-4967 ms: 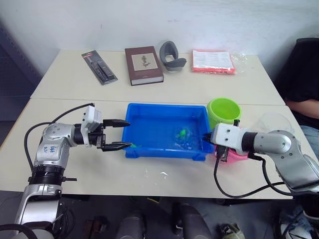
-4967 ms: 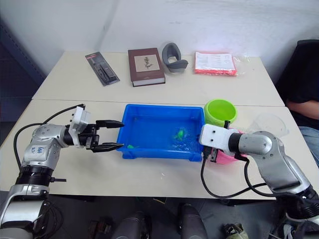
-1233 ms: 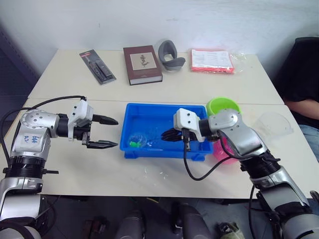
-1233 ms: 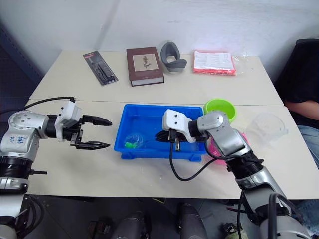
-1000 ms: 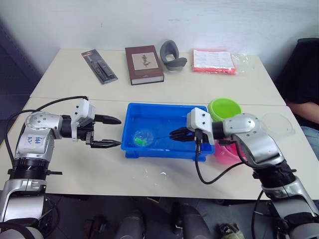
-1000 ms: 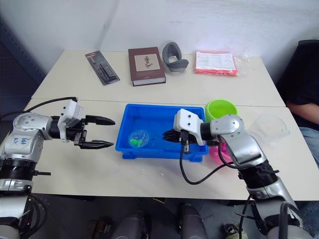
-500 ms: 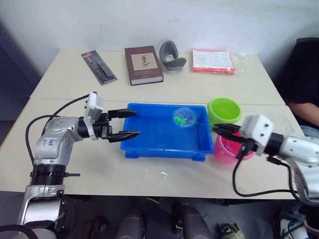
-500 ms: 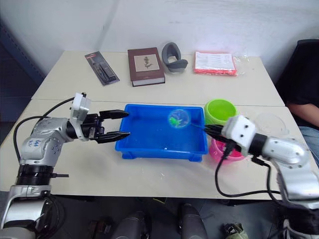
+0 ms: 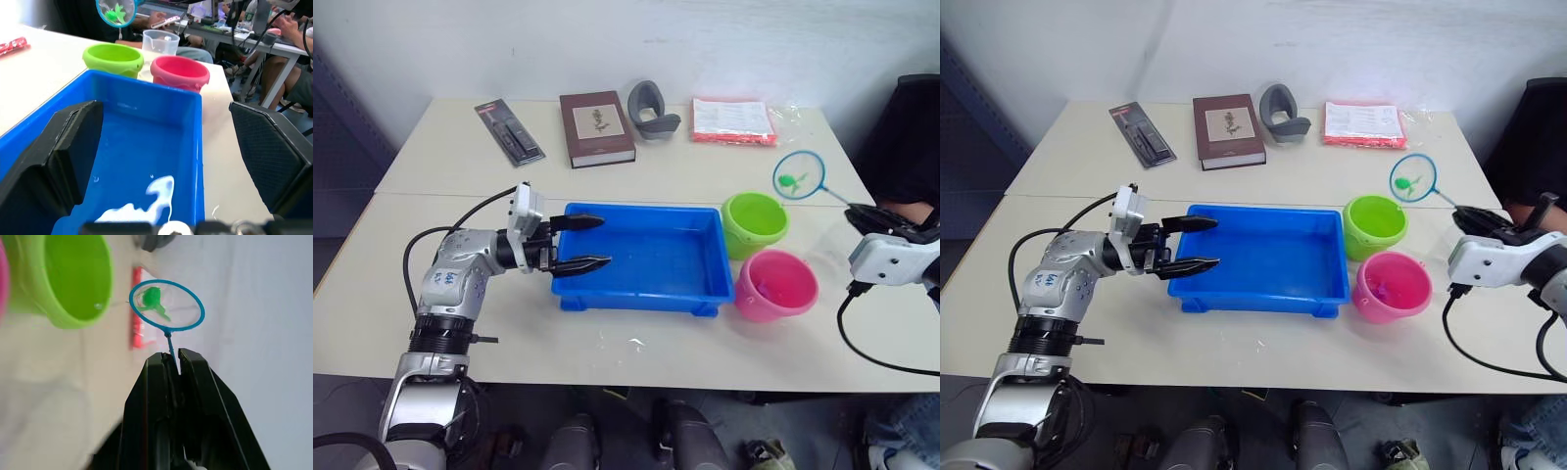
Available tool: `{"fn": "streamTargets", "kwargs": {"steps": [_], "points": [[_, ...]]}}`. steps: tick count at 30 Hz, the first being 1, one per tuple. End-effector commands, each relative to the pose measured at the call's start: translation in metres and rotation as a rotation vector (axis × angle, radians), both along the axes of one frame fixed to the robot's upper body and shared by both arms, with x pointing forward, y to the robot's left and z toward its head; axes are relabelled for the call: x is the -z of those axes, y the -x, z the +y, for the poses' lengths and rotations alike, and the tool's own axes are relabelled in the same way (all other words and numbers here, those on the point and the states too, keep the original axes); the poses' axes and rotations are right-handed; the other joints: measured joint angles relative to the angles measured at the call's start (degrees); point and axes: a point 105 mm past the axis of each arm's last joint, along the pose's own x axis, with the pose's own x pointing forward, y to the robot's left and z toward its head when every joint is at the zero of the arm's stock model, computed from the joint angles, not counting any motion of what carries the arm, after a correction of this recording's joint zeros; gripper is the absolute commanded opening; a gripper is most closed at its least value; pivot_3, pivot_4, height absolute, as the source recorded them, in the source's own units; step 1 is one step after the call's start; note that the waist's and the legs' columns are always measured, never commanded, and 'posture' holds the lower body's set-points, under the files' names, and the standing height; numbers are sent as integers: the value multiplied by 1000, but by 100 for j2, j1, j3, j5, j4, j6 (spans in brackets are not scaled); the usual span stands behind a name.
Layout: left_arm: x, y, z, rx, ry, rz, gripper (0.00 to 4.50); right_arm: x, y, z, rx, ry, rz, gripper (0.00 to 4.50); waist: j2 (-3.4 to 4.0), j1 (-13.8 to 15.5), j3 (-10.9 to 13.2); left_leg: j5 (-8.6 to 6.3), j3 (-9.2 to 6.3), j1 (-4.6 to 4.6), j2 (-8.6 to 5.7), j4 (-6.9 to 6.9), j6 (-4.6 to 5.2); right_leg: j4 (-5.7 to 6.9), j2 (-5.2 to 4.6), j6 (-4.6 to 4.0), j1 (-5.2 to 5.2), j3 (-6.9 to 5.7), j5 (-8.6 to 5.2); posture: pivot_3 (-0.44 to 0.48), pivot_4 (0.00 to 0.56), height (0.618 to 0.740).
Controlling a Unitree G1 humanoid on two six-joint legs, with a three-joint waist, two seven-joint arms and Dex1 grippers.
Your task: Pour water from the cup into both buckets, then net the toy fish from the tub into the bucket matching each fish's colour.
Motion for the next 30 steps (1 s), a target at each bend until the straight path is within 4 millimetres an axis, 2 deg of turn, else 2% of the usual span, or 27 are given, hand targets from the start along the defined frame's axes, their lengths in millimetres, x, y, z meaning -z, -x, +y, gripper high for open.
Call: {"fn": "streamTargets", "kwargs": {"steps": [1, 3, 4, 7, 10, 13, 17, 19, 21, 22, 25, 26, 29, 30], "points": [[-10, -1, -13, 10, 25, -54, 4436, 16, -2, 20, -134, 170, -71, 0, -1, -14, 0, 1, 0, 0, 3, 0, -2, -1, 1, 0, 1, 1, 0, 0, 150, 740], [-9, -1, -15, 11, 26, -60, 4436, 25, -1, 27, -182, 200, -72, 0, 0, -17, 0, 3, 4, 3, 4, -2, -6, 0, 4, 0, 1, 5, 0, 0, 150, 740], [-10, -1, -16, 12, 29, -63, 4436, 29, -1, 23, -174, 190, -56, 0, 0, -16, 0, 5, 4, 3, 4, -3, -9, 1, 7, -1, -1, 6, 0, 0, 150, 740], [-10, -3, -16, 6, 33, -68, 4436, 24, -1, 2, -103, 205, -82, 0, 0, -11, 0, 6, 5, 3, 4, -4, -10, 2, 10, -1, -1, 5, 0, 0, 150, 740], [-9, -3, -17, 3, 42, -66, 4436, 28, 0, 4, -128, 220, -73, 0, 0, -4, 0, 9, 7, 3, -1, -4, -5, -2, 7, 0, 1, 6, 0, 0, 150, 740], [-7, -1, -18, 3, 47, -65, 4436, 19, -2, -8, -72, 210, -109, 0, 0, -5, 0, 9, 5, 4, 1, -4, -5, -2, 7, 0, 2, 6, 0, 0, 150, 740], [-6, -2, -17, -4, 52, -58, 4436, 28, 1, 9, -154, 220, -74, 0, 0, -7, 0, 9, 6, 5, 2, -4, -5, -2, 8, 0, 2, 6, 0, 0, 150, 740], [-4, -2, -15, -10, 53, -59, 4436, 14, -4, -3, -92, 211, -129, 0, 0, -7, 0, 9, 5, 4, 2, -4, -5, -2, 9, 0, 2, 6, 0, 0, 150, 740], [-4, -3, -14, -21, 63, -52, 4436, 18, -5, -1, -102, 222, -112, 0, 0, -9, 0, 9, 6, 5, 2, -4, -5, -2, 9, 0, 2, 6, 0, 0, 150, 740], [-2, -2, -14, -17, 59, -51, 4436, 30, -2, 8, -153, 234, -61, 0, 0, -10, 0, 9, 5, 5, 3, -4, -5, -2, 9, 0, 2, 6, 0, 0, 150, 740], [1, -3, -12, -27, 58, -56, 4436, 21, -5, -10, -64, 212, -102, 0, 1, -11, 0, 9, 5, 5, 5, -4, -5, -2, 9, 0, 2, 6, 0, 0, 150, 740], [1, -3, -11, -34, 66, -54, 4436, 20, -6, -10, -67, 216, -103, 0, 1, -11, 0, 9, 5, 5, 4, -4, -5, -2, 8, 0, 2, 6, 0, 0, 150, 740], [4, -3, -13, -24, 60, -52, 4436, 36, -3, 11, -167, 229, -44, 0, 1, -10, 0, 9, 7, 6, 2, -4, -4, -2, 8, 0, 3, 8, 0, 0, 150, 740], [4, -4, -13, -30, 65, -55, 4436, 26, -7, -2, -105, 216, -81, 0, 1, -11, 0, 9, 7, 6, 2, -4, -4, -2, 8, 0, 3, 8, 0, 0, 150, 740]]}}
